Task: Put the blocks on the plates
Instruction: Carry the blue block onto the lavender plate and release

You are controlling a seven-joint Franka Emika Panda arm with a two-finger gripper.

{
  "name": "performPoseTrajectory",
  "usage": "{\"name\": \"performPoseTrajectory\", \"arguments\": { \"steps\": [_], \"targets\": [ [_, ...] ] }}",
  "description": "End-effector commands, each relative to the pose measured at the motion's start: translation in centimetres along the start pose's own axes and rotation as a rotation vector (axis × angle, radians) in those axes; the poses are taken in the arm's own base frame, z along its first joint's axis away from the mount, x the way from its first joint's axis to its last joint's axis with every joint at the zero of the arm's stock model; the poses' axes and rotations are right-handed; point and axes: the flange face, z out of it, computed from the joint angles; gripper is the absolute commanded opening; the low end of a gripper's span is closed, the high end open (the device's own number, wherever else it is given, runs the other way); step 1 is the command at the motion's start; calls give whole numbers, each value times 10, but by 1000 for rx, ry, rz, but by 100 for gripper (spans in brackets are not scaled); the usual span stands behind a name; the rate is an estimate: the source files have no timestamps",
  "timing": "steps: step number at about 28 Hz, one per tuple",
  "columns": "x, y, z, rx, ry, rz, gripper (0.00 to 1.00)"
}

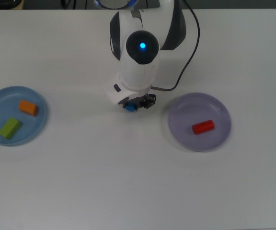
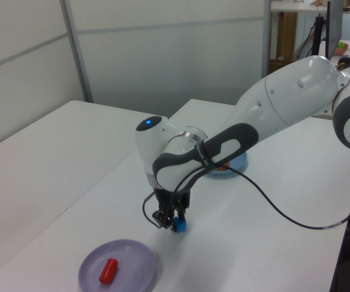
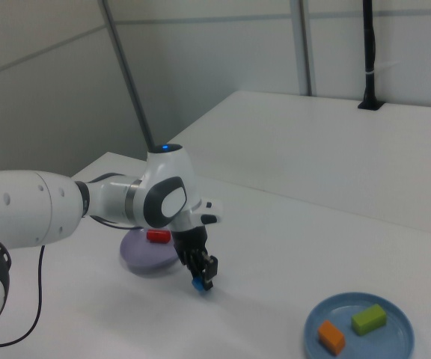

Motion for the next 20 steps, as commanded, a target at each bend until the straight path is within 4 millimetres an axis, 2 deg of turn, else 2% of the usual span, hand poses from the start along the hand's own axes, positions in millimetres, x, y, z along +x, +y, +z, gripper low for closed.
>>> {"name": "performPoseTrajectory", "arguments": {
  "steps": [1,5,9,11,17,19,20],
  "targets": [
    [-7,-15,-45,19,46,-26,40],
    [-17,-57,-50,30,71,-91,40],
    [-25,-86,-49,31,83,-147,40],
    [-27,-101,-47,46,118,-169,43],
    [-27,-139,-40,88,216,-221,44],
    [-25,-143,-35,100,240,-225,54],
    [-24,-145,-34,105,253,-228,54]
  ]
}}
